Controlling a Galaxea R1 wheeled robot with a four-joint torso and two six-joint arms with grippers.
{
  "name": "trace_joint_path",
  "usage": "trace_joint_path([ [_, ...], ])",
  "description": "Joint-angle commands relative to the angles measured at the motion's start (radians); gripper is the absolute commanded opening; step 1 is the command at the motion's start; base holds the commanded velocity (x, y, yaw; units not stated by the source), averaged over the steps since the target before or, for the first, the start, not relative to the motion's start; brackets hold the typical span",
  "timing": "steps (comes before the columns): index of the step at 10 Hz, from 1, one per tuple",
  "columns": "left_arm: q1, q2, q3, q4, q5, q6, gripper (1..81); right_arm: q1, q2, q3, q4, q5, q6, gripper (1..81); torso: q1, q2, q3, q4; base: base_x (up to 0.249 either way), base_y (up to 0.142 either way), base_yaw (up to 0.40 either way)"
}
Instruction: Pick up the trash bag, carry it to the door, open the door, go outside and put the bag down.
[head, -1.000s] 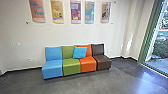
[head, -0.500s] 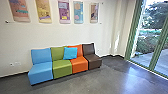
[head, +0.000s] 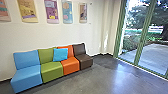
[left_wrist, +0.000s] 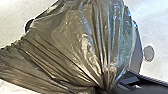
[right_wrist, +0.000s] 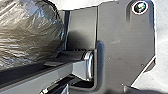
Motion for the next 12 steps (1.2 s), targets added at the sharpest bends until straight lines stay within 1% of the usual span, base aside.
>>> trace_joint_path([
  [1,-0.064,0.006,0.001,0.001,0.07,0.004,1.0,0.056,0.005,0.002,-0.004,-0.059,-0.003,81.1,0.0,0.0,0.0,0.0,0.0,0.0,-0.306],
  [3,-0.064,0.006,0.0,0.001,0.07,0.004,1.0,0.056,0.006,0.002,-0.004,-0.059,-0.003,81.1,0.0,0.0,0.0,0.0,0.0,0.0,-0.298],
  [5,-0.065,0.007,0.001,0.001,0.07,0.01,1.0,0.056,0.008,0.001,-0.004,-0.059,-0.003,81.1,0.0,0.0,0.0,0.0,0.0,0.0,-0.277],
  [12,-0.07,0.011,-0.001,0.001,0.067,0.01,1.0,0.065,0.012,-0.005,-0.005,-0.06,-0.003,81.1,0.0,0.0,0.0,0.0,0.0,0.0,-0.258],
])
